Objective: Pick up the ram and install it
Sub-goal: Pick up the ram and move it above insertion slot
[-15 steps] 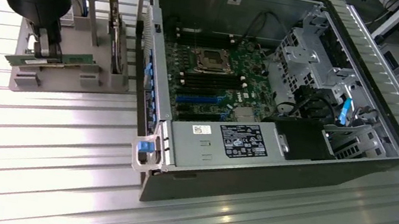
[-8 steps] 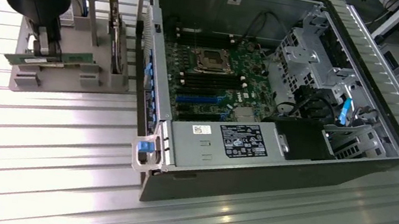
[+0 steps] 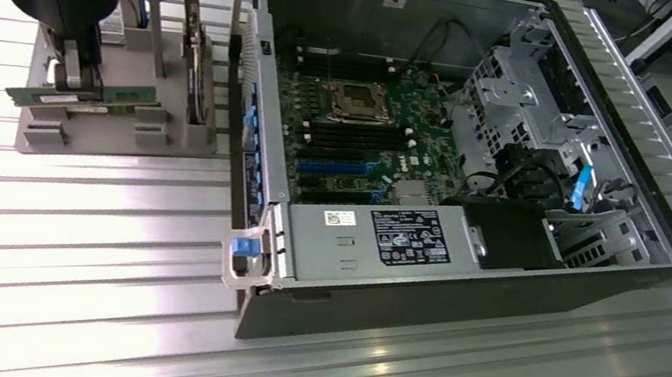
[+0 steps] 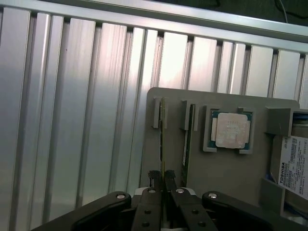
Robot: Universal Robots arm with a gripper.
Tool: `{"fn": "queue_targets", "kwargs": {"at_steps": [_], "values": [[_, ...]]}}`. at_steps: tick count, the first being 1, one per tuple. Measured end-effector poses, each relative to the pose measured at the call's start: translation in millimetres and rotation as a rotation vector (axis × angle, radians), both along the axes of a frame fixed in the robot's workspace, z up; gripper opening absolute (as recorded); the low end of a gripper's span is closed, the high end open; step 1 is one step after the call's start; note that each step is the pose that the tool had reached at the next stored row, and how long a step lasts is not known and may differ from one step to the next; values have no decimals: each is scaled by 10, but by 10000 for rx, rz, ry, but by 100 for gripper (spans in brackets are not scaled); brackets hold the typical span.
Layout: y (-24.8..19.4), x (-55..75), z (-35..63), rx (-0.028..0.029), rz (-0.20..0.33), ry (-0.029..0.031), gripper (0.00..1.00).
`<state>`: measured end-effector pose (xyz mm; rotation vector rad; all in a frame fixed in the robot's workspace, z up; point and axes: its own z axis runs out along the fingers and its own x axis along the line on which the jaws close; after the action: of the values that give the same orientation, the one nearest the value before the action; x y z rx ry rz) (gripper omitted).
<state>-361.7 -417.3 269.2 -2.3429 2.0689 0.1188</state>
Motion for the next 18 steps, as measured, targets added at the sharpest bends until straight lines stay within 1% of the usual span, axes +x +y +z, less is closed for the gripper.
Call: {"fn": "queue_targets", "kwargs": {"at_steps": [18], "values": [[0,0,81,0,0,0,14]]}}
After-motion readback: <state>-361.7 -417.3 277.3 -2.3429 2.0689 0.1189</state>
